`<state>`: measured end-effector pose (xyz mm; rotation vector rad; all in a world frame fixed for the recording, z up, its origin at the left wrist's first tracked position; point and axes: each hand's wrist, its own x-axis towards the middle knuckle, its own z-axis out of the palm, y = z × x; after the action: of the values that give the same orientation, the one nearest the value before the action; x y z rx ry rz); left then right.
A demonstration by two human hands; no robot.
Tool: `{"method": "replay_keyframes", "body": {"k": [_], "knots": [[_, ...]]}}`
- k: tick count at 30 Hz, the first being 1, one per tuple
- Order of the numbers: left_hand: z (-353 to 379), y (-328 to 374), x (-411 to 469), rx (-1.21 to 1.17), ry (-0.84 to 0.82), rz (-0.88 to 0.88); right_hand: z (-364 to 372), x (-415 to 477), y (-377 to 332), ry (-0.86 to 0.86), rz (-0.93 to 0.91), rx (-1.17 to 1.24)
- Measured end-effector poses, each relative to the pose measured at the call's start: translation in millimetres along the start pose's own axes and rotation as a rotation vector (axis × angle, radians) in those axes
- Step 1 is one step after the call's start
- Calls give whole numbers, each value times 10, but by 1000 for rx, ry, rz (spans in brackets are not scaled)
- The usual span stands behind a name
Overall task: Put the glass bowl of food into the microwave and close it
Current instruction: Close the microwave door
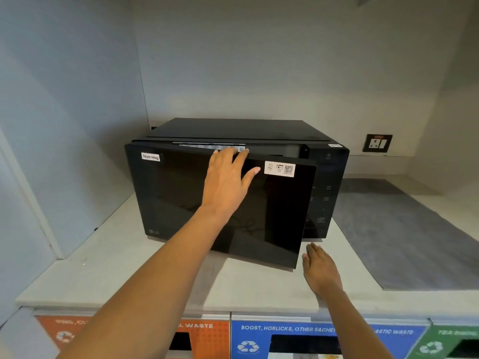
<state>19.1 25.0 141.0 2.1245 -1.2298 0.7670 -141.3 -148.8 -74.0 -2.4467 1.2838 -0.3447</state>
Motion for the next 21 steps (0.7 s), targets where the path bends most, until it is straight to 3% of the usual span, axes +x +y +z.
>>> {"method": "replay_keyframes", "body": {"k": [21], "knots": [[414,-13,371,142,-33,-15,12,34,-3,-60,19,-85]]}}
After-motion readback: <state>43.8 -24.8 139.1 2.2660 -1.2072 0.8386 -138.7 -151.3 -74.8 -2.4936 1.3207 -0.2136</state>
